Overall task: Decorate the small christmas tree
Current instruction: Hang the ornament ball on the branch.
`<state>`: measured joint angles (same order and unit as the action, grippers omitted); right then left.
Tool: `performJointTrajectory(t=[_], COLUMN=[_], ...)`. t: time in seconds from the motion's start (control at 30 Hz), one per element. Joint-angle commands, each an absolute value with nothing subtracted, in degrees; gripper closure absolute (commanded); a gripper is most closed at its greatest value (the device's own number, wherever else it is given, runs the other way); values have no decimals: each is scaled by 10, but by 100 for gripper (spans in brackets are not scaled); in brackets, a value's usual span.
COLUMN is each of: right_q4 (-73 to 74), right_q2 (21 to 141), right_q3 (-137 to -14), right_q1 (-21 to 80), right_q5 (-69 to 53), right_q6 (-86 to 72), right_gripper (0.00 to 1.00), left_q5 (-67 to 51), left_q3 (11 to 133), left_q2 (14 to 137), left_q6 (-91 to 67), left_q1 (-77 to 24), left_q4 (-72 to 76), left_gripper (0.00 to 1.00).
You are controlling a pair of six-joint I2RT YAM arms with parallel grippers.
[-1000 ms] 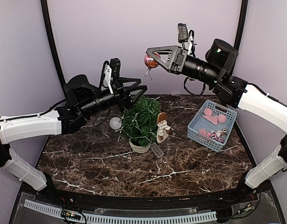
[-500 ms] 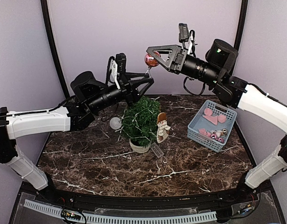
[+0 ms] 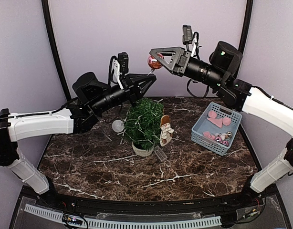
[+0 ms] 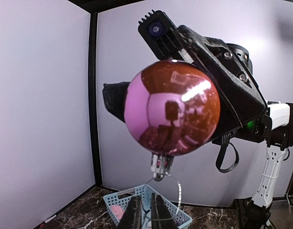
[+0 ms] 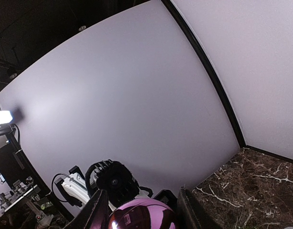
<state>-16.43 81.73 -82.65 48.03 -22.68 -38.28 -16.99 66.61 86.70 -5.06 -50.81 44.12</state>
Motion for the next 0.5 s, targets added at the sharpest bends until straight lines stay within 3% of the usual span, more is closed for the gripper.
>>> performJointTrajectory(t=[0.0,0.17,0.47], right_q4=[-190,-195,-218], right_q2=[799,789,752], right_q3=[-815,-789,-686], right_q1=[485,485,485], right_q5=[-217,-226,-239], right_q6=[-383,-371,-354], right_gripper=[55,55,55], left_q5=[-158,-135,-102], left_q3=[676,654,592], left_q2=[863,840,764], left_q6=[-48,-28,55], left_q1=[-512,-511,-512], left_q4=[458,429,317], left_gripper=[93,100,100])
